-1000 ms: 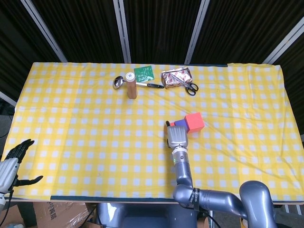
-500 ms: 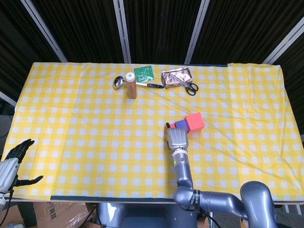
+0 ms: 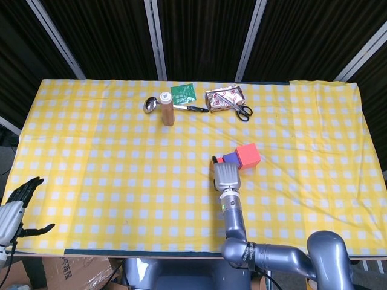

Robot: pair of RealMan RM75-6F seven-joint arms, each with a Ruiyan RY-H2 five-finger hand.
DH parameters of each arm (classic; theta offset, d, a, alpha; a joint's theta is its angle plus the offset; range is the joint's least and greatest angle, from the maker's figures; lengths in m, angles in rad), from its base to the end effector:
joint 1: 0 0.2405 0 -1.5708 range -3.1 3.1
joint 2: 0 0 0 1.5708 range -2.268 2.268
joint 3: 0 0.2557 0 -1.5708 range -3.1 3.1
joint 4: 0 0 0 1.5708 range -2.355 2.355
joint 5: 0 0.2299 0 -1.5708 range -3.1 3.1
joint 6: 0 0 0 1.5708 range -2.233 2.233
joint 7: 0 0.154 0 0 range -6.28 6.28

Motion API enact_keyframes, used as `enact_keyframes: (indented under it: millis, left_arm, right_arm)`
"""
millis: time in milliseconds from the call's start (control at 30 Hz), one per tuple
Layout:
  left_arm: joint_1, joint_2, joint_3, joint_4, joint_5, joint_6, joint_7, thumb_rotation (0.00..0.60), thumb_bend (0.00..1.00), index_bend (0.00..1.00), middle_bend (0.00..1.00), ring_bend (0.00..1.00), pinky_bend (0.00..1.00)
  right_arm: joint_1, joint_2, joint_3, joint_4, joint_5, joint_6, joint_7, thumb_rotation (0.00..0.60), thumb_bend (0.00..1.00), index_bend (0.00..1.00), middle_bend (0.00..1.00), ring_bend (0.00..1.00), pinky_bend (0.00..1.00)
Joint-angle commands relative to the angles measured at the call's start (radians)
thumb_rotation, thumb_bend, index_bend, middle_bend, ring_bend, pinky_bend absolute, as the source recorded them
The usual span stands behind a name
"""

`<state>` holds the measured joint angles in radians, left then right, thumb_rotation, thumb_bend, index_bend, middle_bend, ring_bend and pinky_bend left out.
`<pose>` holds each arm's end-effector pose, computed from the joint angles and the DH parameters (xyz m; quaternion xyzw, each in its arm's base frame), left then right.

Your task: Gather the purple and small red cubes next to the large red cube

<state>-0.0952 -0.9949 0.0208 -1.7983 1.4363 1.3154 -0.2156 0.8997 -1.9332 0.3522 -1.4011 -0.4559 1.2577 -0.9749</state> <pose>-0.3117 0.1725 0.1314 -0.5526 -0.5473 -0.3803 0.5004 -0.0890 -0.3487 -0.1123 0.6744 -0.4539 0.2345 0.5331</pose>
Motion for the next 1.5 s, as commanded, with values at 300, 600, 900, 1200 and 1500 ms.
enact_keyframes:
  millis: [300,600,900,1200,1500]
  left_arm:
    - [0.000,0.000,0.000,-0.002,-0.001,0.001,0.002,0.600,0.03,0.00,0.00,0.00,0.00]
    - [0.001,0.001,0.001,-0.002,0.003,0.002,-0.002,0.600,0.03,0.00,0.00,0.00,0.00]
    - [0.001,0.000,0.001,-0.002,0.004,0.003,0.001,0.600,0.03,0.00,0.00,0.00,0.00]
    - [0.002,0.001,0.002,-0.002,0.006,0.005,-0.003,0.600,0.03,0.00,0.00,0.00,0.00]
    - [0.001,0.003,0.004,-0.004,0.008,0.003,-0.002,0.600,0.03,0.00,0.00,0.00,0.00]
  right_arm:
    - [-0.007,0.005,-0.011,-0.025,0.001,0.010,-0.010,0.600,0.49,0.19,1.00,1.00,0.95]
    - [-0.013,0.009,-0.014,-0.032,0.001,0.017,-0.012,0.600,0.49,0.19,1.00,1.00,0.95]
    - [-0.018,0.014,-0.023,-0.066,-0.020,0.022,-0.004,0.600,0.49,0.11,1.00,1.00,0.95]
    - [-0.023,0.019,-0.036,-0.091,-0.028,0.040,-0.017,0.600,0.49,0.10,1.00,1.00,0.95]
    - [-0.032,0.030,-0.045,-0.115,-0.025,0.051,-0.025,0.600,0.49,0.10,1.00,1.00,0.95]
